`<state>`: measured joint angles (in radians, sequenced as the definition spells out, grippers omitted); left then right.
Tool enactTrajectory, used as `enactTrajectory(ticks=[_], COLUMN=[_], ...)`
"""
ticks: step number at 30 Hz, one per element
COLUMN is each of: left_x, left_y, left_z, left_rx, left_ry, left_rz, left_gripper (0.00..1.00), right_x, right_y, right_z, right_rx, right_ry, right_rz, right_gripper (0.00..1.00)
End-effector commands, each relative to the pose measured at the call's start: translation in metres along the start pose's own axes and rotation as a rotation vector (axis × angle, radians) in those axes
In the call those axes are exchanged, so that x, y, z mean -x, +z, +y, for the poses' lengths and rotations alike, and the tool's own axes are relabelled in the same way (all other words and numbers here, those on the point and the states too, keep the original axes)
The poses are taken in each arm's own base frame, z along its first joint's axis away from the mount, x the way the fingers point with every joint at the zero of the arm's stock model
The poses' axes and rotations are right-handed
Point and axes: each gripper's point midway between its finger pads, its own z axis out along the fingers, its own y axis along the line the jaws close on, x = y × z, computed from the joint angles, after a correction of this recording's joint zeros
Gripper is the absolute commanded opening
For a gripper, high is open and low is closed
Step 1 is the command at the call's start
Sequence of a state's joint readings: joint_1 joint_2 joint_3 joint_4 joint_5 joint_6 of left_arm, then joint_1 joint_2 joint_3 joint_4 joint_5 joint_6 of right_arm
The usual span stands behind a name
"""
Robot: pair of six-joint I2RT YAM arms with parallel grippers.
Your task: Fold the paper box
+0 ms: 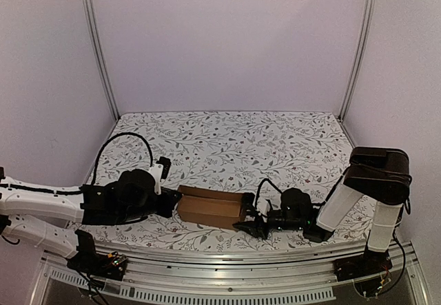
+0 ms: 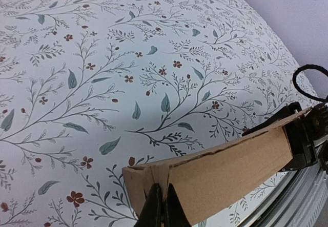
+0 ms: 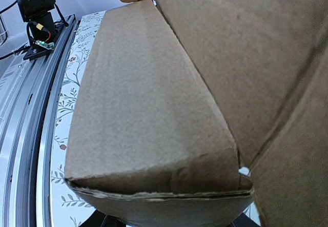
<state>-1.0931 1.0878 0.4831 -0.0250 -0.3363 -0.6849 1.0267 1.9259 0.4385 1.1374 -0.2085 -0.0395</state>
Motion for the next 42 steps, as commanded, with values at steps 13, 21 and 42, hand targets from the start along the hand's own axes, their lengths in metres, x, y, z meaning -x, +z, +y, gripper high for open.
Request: enactTrajectory(ticks=[13,21,42], left_x=[-0.049,-0.043,0.001], left_y=[-0.004,-0.006,-0.031], left_z=[-0.02,-0.021,0.01], left_rx=[-0.091,-0.085,0.012], left_ry=[0.086,0.11,0.03], left_rz=[0.164,0.159,0.113], left_gripper=[0.0,0.0,0.0], right_x=[-0.01,0.001,0.002], right_y=[0.008,0.009,-0.007], right_z=[-0.043,-0.033,-0.015], right_rx=[-0.184,-0.117,-0.044], right_ry=[0.16,0.104,-0.026], right_rz=[0.076,0.024,-0.05], right_gripper=[0.32,0.36,0.33])
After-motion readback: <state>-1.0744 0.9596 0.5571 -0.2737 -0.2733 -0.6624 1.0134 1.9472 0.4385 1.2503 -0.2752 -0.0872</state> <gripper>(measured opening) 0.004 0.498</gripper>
